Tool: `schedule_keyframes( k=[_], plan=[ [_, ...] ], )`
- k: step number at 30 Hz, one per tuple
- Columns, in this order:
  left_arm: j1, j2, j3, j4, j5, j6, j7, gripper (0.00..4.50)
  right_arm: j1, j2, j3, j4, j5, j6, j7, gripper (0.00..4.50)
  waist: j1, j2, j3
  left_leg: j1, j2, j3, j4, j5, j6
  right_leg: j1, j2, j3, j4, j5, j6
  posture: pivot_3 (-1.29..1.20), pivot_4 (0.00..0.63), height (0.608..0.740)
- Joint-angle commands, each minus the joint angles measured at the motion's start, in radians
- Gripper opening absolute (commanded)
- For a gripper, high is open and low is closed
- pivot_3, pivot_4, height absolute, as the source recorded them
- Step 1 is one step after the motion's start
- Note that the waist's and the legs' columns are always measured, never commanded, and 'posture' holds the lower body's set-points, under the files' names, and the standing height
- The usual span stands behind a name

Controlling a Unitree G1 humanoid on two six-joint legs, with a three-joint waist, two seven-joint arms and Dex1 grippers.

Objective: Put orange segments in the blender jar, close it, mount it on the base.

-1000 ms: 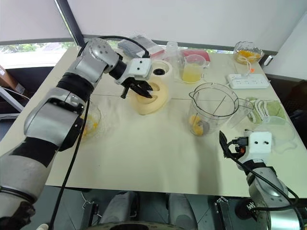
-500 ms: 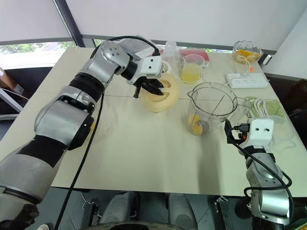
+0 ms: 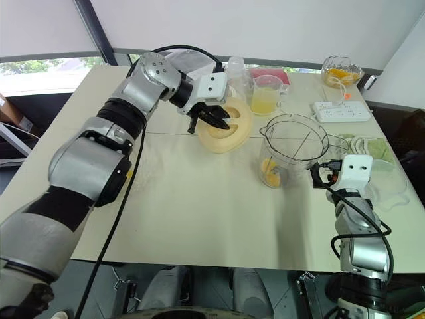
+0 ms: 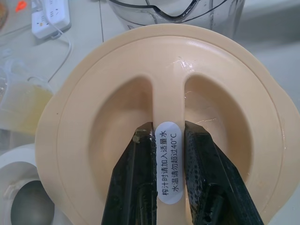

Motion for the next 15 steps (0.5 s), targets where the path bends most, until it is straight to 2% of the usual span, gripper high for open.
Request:
schedule_keyframes(
  k=[1,3,4,6,7,15],
  plan=[
    [-0.044,0.012,0.029,-0.029,-0.005,-0.002,0.005,0.23,-0.030,-0.007,-0.009,0.010,-0.001,-0.040,0.004,3.57,0.000,0.000,0.000,0.000,0.000,0.000,0.000,0.000,0.000,0.000,0.000,0.000,0.000,0.000,0.000,0.00,0.150,0.740],
    [-0.046,0.015,0.029,-0.028,-0.003,-0.003,0.003,0.23,-0.034,-0.006,-0.007,0.020,-0.004,-0.052,0.005,2.61,0.001,0.000,0.000,0.000,0.000,0.000,0.000,0.000,0.000,0.000,0.000,0.000,0.000,0.000,0.000,0.00,0.150,0.740],
    [-0.047,0.016,0.028,-0.027,-0.002,-0.003,0.003,0.23,-0.034,-0.005,-0.007,0.023,-0.004,-0.055,0.006,1.94,0.001,0.000,0.000,0.000,0.000,0.000,0.000,0.000,0.000,0.000,0.000,0.000,0.000,0.000,0.000,0.00,0.150,0.740],
    [-0.050,0.018,0.028,-0.025,-0.002,-0.002,0.003,0.23,-0.034,-0.003,-0.004,0.026,0.001,-0.059,0.009,1.05,0.001,0.000,0.000,0.000,0.000,0.000,0.000,0.000,0.000,0.000,0.000,0.000,0.000,0.000,0.000,0.00,0.150,0.740],
    [-0.050,0.019,0.028,-0.025,-0.002,-0.002,0.002,0.23,-0.034,-0.002,-0.003,0.027,0.005,-0.059,0.011,0.93,0.004,0.000,0.000,0.000,0.000,0.000,0.000,0.000,0.000,0.000,0.000,0.000,0.000,0.000,0.000,0.00,0.150,0.740],
    [-0.119,0.029,0.047,0.011,-0.011,0.019,0.007,0.23,-0.044,0.031,-0.008,-0.023,0.044,-0.029,-0.007,0.93,0.002,0.000,0.000,0.000,0.000,0.000,0.000,0.000,0.000,0.000,0.000,0.000,0.000,0.000,0.000,0.00,0.150,0.740]
  ],
)
